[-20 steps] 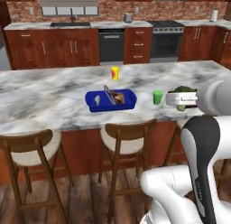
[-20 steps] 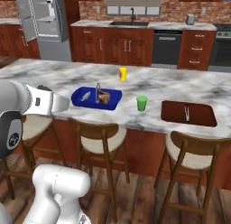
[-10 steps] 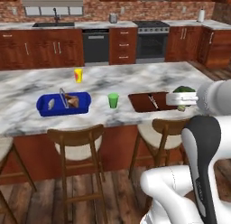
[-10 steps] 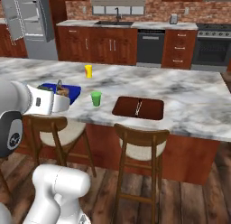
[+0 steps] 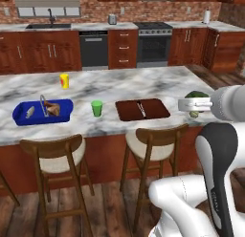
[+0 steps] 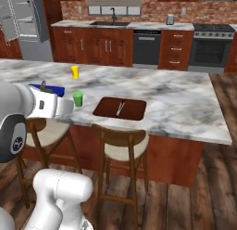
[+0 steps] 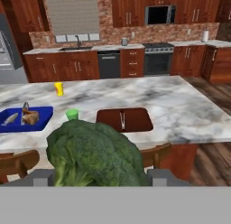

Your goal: Gather the broccoli and sweet potato from the fridge and place them on a tray on the dining counter. Then gather the chicken drumstick and fish from the fridge and place them on the other tray.

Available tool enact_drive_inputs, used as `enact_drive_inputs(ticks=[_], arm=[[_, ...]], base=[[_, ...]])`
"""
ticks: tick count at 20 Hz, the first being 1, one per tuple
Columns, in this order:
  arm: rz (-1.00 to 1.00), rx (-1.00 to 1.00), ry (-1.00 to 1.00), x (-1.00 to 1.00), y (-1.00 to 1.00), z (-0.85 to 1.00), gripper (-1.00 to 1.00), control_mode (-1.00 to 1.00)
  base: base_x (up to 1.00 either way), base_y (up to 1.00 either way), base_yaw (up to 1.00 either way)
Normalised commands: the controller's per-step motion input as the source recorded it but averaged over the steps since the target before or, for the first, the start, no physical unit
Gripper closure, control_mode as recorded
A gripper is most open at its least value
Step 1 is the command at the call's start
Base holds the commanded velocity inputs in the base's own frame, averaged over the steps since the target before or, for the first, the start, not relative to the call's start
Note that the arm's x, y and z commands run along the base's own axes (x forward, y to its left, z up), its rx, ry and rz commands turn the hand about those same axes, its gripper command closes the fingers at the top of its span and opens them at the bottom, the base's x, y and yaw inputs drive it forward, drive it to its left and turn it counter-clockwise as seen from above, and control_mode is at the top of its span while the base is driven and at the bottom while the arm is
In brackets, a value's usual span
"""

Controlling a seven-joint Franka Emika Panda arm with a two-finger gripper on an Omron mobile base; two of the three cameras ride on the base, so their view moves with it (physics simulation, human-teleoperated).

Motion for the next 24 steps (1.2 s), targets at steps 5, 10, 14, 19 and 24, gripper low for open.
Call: enact_drive_inputs(ticks=[5,10,14,19,24], arm=[[0.0,0.0,0.0,0.0,0.0,0.0,1.0,1.0],[0.0,0.0,0.0,0.0,0.0,0.0,1.0,1.0],[0.0,0.0,0.0,0.0,0.0,0.0,1.0,1.0],[0.0,0.0,0.0,0.0,0.0,0.0,1.0,1.0],[0.0,0.0,0.0,0.0,0.0,0.0,1.0,1.0]], base=[[0.37,-0.16,0.0],[0.57,-0.21,0.0],[0.48,-0.27,0.0],[0.35,-0.27,0.0],[0.28,-0.27,0.0]])
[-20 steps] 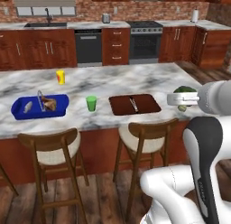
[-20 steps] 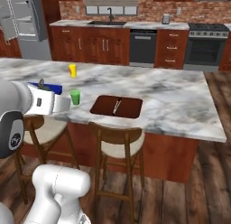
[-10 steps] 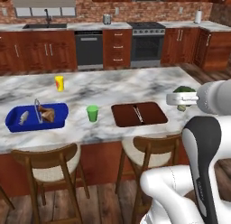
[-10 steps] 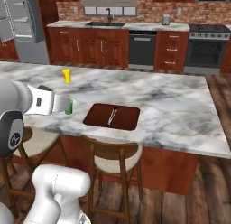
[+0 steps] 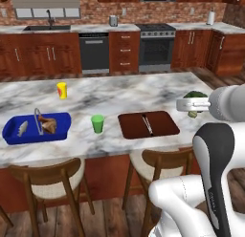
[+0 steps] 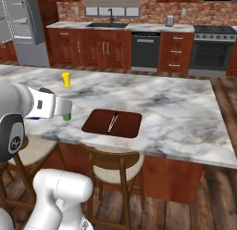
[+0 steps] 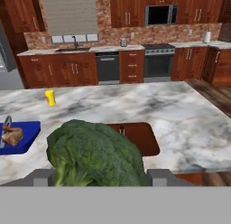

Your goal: Gather the broccoli and sweet potato from the fridge and place them on a tray on the dining counter. Then gather the chicken drumstick and fish from the fridge and place them on the other tray.

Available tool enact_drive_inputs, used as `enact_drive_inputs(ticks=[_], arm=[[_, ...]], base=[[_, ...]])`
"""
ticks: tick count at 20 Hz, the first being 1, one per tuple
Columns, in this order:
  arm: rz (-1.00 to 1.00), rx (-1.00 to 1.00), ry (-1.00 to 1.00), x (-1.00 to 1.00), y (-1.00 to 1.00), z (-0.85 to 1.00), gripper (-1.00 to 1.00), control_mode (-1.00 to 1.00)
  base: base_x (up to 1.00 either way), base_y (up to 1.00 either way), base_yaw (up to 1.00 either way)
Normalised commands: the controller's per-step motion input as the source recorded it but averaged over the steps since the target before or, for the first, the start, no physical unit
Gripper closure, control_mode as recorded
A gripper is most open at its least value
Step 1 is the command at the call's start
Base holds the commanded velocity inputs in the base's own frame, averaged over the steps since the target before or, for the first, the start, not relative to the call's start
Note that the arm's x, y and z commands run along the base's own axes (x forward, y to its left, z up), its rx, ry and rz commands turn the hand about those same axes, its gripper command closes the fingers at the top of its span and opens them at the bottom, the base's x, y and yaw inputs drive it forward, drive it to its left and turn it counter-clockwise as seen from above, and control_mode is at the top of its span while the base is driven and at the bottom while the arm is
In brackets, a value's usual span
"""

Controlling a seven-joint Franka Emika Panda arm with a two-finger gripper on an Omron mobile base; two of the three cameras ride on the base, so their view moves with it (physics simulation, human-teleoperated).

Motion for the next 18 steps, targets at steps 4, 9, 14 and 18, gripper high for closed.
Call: enact_drive_inputs(ticks=[4,9,14,18], arm=[[0.0,0.0,0.0,0.0,0.0,0.0,1.0,1.0],[0.0,0.0,0.0,0.0,0.0,0.0,1.0,1.0],[0.0,0.0,0.0,0.0,0.0,0.0,1.0,1.0],[0.0,0.0,0.0,0.0,0.0,0.0,1.0,1.0]], base=[[0.31,-0.25,0.0],[0.39,-0.2,0.0],[0.45,-0.14,0.0],[0.44,-0.14,0.0]])
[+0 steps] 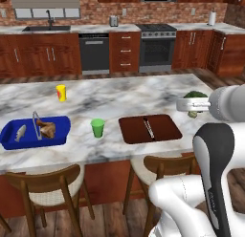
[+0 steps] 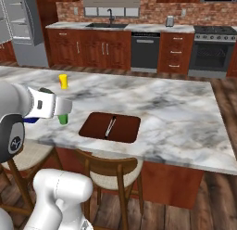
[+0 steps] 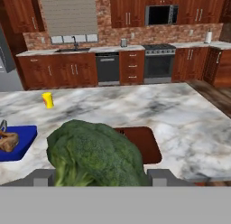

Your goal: Gather the broccoli and sweet potato from the fridge and place them on a tray on the dining counter. Then gather the chicken drumstick and fish from the fridge and place them on the other tray.

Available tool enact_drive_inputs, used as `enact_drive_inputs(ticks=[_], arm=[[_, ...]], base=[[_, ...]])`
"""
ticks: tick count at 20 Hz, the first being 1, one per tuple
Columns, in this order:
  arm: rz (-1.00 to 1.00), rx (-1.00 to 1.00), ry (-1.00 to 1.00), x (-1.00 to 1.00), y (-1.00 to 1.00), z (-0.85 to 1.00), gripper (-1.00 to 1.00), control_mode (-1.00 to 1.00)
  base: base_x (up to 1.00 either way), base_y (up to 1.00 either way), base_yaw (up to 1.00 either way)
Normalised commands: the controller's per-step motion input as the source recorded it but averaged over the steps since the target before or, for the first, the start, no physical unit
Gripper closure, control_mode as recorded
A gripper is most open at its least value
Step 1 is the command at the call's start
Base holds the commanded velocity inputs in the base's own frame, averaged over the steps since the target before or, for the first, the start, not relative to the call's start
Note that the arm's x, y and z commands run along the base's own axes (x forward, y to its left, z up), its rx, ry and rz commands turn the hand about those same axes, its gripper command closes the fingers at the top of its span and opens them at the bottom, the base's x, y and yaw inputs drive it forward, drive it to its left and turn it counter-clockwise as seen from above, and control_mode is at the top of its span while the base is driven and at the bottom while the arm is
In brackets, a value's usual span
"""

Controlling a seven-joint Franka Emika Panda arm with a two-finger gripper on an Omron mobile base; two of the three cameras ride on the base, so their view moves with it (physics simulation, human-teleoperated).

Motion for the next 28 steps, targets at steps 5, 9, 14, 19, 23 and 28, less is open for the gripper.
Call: enact_drive_inputs(ticks=[5,9,14,19,23,28], arm=[[0.0,0.0,0.0,0.0,0.0,0.0,1.0,1.0],[0.0,0.0,0.0,0.0,0.0,0.0,1.0,1.0],[0.0,0.0,0.02,0.1,0.0,0.0,1.0,-1.0],[0.0,0.0,0.13,0.67,-0.12,-0.09,1.0,-1.0],[0.01,0.0,0.11,0.64,-0.12,-0.14,1.0,-1.0],[0.0,0.0,0.08,0.54,-0.08,-0.26,1.0,-1.0]], base=[[0.51,-0.16,0.0],[0.3,-0.11,0.0],[0.05,-0.02,0.0],[0.0,0.0,0.0],[0.0,0.0,0.0],[0.0,0.0,0.0]])
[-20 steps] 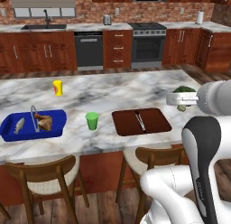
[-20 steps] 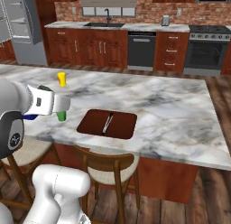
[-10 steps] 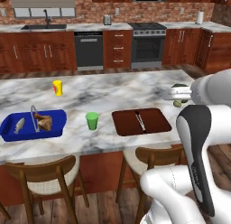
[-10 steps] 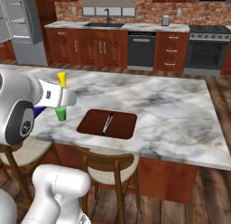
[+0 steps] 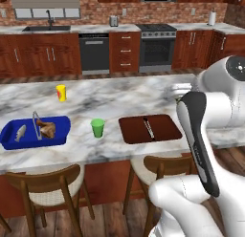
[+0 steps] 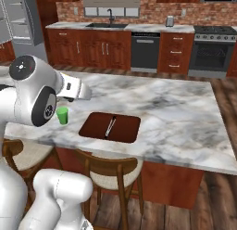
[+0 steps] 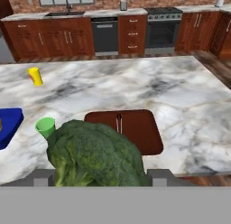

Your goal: Gather the broccoli and sweet potato from the fridge and place them on a tray on the dining counter. Then gather the chicken drumstick and fish from the fridge and place them on the other tray.

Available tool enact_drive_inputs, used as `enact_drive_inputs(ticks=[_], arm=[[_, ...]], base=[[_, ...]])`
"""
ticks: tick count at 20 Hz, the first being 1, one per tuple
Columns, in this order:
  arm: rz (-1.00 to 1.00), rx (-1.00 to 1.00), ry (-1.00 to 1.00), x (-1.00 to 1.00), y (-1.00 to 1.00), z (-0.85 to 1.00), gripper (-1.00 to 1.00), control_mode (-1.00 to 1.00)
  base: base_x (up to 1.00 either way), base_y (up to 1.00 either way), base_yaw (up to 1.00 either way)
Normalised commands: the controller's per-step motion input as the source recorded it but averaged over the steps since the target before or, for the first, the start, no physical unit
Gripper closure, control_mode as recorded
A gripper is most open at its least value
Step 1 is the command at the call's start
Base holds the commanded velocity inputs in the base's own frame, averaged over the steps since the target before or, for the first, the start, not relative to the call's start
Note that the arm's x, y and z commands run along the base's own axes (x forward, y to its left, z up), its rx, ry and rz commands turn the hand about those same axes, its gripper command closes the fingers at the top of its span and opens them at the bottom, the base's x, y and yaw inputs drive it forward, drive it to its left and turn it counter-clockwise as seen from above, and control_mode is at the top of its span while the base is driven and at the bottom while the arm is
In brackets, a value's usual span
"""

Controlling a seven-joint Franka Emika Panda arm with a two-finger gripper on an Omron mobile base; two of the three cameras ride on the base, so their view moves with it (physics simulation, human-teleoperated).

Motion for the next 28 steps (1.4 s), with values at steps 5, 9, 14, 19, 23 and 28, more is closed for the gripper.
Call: enact_drive_inputs(ticks=[5,9,14,19,23,28], arm=[[0.0,0.0,0.1,0.49,-0.03,-0.33,1.0,-1.0],[0.0,0.0,0.08,0.51,-0.09,-0.41,1.0,-1.0],[0.0,0.0,0.02,0.64,-0.14,-0.42,1.0,-1.0],[0.0,0.0,0.04,0.67,-0.21,-0.47,1.0,-1.0],[0.0,0.0,0.07,0.61,-0.06,-0.45,1.0,-1.0],[0.0,0.0,0.05,0.54,-0.16,-0.51,1.0,-1.0]], base=[[0.0,0.0,0.0],[0.0,0.0,0.0],[0.0,0.0,0.0],[0.0,0.0,0.0],[0.0,0.0,0.0],[0.0,0.0,0.0]])
